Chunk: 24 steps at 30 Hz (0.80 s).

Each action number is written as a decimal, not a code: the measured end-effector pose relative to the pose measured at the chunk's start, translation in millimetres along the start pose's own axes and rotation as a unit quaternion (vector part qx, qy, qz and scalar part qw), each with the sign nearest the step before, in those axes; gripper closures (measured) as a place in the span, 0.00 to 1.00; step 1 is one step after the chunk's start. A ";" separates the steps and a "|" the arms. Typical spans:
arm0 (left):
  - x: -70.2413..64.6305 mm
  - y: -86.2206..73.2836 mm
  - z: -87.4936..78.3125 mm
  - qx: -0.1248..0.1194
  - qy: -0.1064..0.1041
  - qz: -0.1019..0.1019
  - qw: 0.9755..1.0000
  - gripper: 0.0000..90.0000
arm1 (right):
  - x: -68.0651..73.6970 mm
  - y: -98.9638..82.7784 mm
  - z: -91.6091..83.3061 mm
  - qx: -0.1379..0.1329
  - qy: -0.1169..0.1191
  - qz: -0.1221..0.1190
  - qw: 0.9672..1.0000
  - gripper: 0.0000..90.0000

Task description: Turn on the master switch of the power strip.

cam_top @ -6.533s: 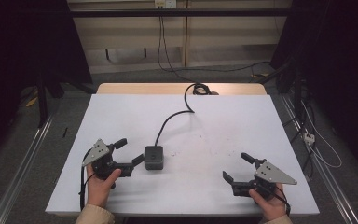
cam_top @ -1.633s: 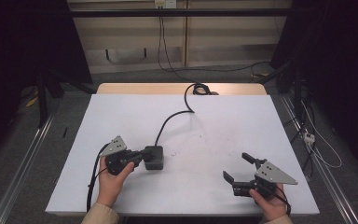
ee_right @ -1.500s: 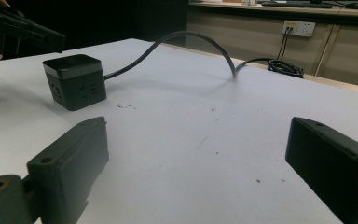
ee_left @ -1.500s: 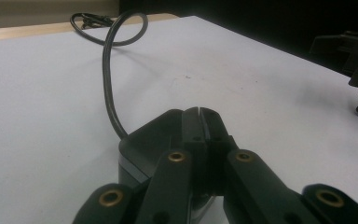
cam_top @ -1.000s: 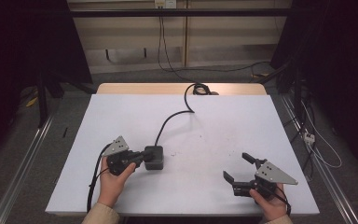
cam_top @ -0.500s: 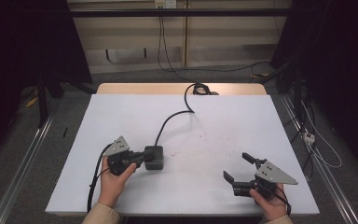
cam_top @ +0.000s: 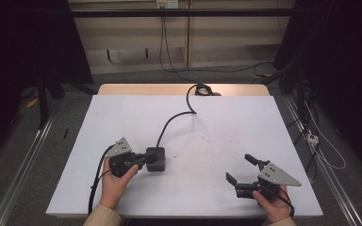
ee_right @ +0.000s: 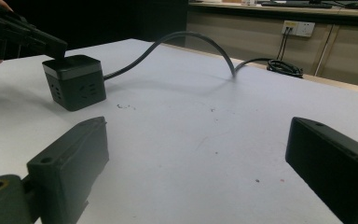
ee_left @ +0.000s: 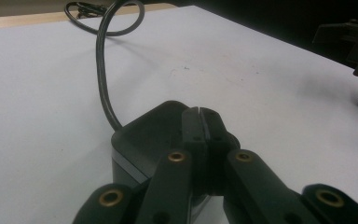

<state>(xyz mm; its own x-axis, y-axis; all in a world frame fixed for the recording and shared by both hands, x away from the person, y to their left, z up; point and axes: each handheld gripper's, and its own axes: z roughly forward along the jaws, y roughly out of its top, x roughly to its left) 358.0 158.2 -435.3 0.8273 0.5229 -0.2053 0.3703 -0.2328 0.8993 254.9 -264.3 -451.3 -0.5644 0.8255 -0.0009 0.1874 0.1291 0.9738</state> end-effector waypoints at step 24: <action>-2.0 0.7 1.0 0.010 0.009 0.005 1.000 1.00 | 0.6 0.0 -0.1 0.000 0.001 0.000 1.000 0.06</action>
<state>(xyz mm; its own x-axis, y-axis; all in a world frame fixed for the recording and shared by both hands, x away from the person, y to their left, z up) 357.1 156.1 -434.6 0.8233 0.5350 -0.1894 0.3706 -0.2541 0.8934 254.4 -263.9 -451.2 -0.5667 0.8240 0.0001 0.1878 0.1290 0.9737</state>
